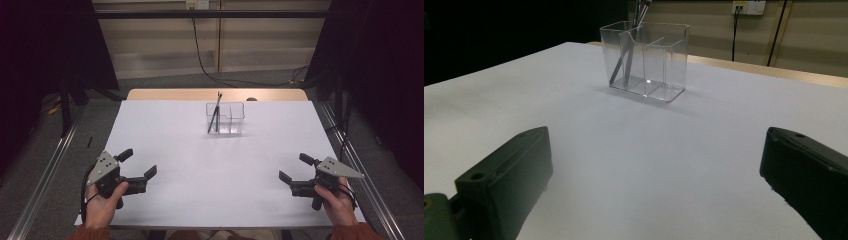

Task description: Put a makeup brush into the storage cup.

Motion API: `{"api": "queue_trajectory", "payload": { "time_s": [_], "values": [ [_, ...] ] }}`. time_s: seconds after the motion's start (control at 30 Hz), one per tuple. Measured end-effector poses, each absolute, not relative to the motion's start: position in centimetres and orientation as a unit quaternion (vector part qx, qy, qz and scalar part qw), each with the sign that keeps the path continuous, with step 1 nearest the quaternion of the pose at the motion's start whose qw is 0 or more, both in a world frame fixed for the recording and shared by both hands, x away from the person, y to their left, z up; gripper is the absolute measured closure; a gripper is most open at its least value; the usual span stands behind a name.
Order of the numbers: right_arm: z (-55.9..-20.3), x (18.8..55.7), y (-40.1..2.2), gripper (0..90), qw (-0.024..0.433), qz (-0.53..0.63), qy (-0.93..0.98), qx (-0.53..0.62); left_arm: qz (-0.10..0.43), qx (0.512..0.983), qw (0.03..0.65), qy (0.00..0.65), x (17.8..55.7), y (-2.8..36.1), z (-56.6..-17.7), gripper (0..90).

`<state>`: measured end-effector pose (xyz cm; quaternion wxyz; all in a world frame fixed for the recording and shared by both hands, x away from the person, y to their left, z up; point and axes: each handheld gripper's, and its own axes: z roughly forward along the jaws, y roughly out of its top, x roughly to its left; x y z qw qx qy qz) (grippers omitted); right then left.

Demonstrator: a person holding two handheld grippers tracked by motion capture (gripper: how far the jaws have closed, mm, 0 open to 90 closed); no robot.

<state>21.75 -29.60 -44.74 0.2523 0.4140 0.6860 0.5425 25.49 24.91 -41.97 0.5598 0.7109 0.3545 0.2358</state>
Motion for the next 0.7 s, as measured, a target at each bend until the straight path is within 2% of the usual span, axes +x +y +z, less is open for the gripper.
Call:
{"api": "queue_trajectory", "payload": {
  "time_s": [0.33,0.4,0.7],
  "values": [
    [-44.8,21.7,-29.7,0.0,0.253,0.541,0.688,0.412,0.24,0.702,0.559,0.371,25.1,25.3,-43.4,1.9],
    [-44.7,21.6,-29.8,0.0,0.255,0.542,0.688,0.409,0.261,0.696,0.556,0.372,24.4,24.9,-43.3,2.5],
    [-44.8,21.5,-29.8,0.0,0.256,0.539,0.694,0.404,0.243,0.706,0.561,0.357,24.3,25.1,-43.7,2.1]
  ]
}}
